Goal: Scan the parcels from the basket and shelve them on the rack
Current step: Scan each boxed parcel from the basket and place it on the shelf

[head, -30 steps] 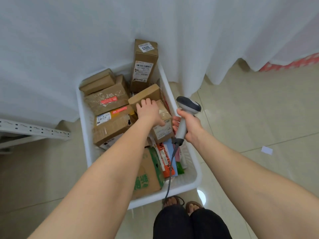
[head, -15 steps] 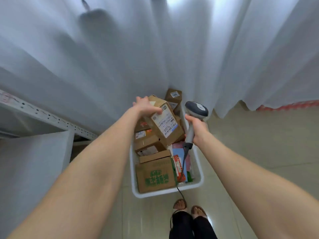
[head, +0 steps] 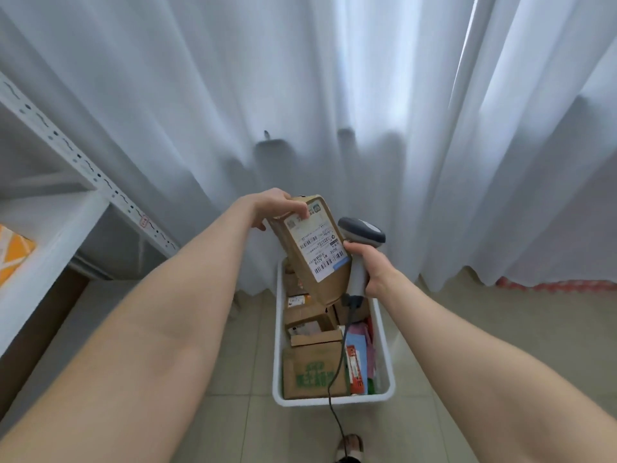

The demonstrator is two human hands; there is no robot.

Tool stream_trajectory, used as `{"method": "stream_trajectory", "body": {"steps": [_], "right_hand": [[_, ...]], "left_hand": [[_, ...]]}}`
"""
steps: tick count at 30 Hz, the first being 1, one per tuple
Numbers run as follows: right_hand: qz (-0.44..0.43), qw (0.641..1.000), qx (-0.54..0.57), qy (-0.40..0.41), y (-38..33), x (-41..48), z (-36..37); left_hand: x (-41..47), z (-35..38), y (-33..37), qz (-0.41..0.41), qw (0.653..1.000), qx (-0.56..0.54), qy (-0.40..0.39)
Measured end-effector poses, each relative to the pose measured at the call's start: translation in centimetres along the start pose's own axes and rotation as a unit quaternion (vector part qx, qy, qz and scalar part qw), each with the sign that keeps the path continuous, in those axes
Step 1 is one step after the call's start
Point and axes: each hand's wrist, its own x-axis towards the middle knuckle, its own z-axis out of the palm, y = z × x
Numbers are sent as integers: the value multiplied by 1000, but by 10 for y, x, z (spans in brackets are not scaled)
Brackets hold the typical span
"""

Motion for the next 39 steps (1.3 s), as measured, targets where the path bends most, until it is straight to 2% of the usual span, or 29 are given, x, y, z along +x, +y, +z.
{"method": "stream_trajectory", "body": {"steps": [3,6,10,14,17,21,27,31,35,39], "right_hand": [[-1,999,-10,-48,0,-33,1],[-28,997,-40,-60,3,-64,1],[-38,995,-59,-68,13,-101,-2],[-40,995,-59,-67,22,-125,-10],[-40,996,-52,-64,29,-135,-17],[-39,997,-11,-61,38,-148,-16],[-56,998,-4,-31,43,-165,-11],[-63,997,-19,-43,50,-175,-5],[-153,985,-76,0,51,-184,5],[-158,980,-103,-62,52,-208,24]], "left_hand": [[-43,-4,3,16,996,-67,51],[-80,5,6,40,978,-167,122],[-116,35,5,43,918,-325,222],[-144,74,-1,62,879,-387,270],[-164,102,-5,61,858,-439,260],[-181,141,-15,64,882,-421,202],[-194,167,-33,79,899,-398,168],[-208,167,-45,75,878,-449,147],[-219,162,-68,75,862,-477,154],[-226,156,-90,63,855,-492,152]]}}
